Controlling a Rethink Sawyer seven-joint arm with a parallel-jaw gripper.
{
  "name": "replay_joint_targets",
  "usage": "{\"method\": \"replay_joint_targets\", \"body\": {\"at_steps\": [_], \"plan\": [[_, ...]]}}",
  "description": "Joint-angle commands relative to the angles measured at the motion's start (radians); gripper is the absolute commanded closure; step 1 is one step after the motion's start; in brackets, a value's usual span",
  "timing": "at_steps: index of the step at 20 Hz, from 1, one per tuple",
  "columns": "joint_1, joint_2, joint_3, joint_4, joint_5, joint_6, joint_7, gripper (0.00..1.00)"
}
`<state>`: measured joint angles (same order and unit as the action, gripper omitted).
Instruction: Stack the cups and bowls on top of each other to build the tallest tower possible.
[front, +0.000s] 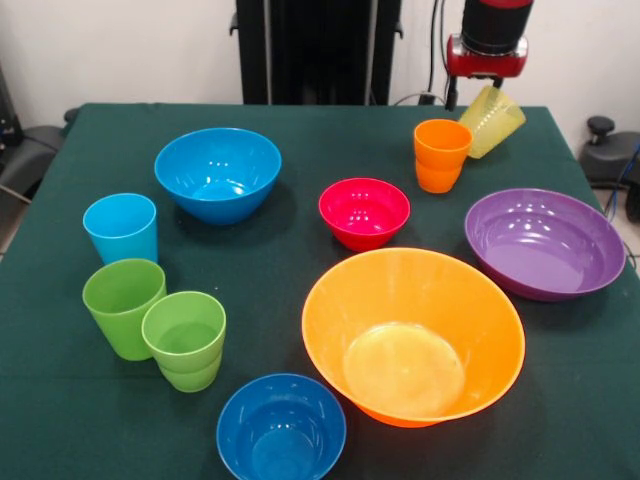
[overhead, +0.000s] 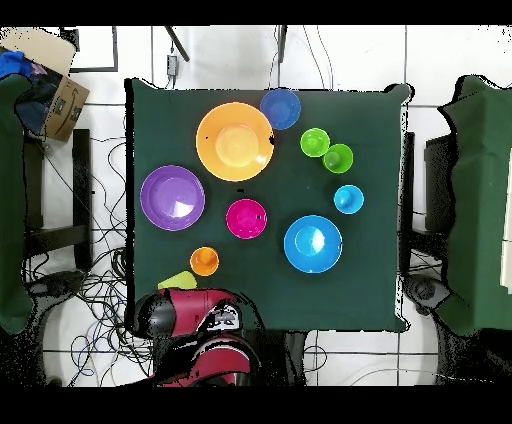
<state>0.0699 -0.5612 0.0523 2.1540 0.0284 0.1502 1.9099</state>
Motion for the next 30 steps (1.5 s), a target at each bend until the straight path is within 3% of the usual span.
{"method": "replay_joint_targets", "body": {"at_steps": [1, 9, 18, 30], "plan": [[0.004, -0.001, 0.026, -0.116, 0.034, -0.042, 0.153, 0.0], [0.001, -0.026, 0.011, -0.127, 0.025, -0.003, 0.14, 0.0], [0.028, -0.048, -0.067, -0.135, -0.005, 0.073, 0.105, 0.0], [-0.005, -0.04, -0.023, -0.077, -0.007, 0.077, 0.098, 0.0]]}}
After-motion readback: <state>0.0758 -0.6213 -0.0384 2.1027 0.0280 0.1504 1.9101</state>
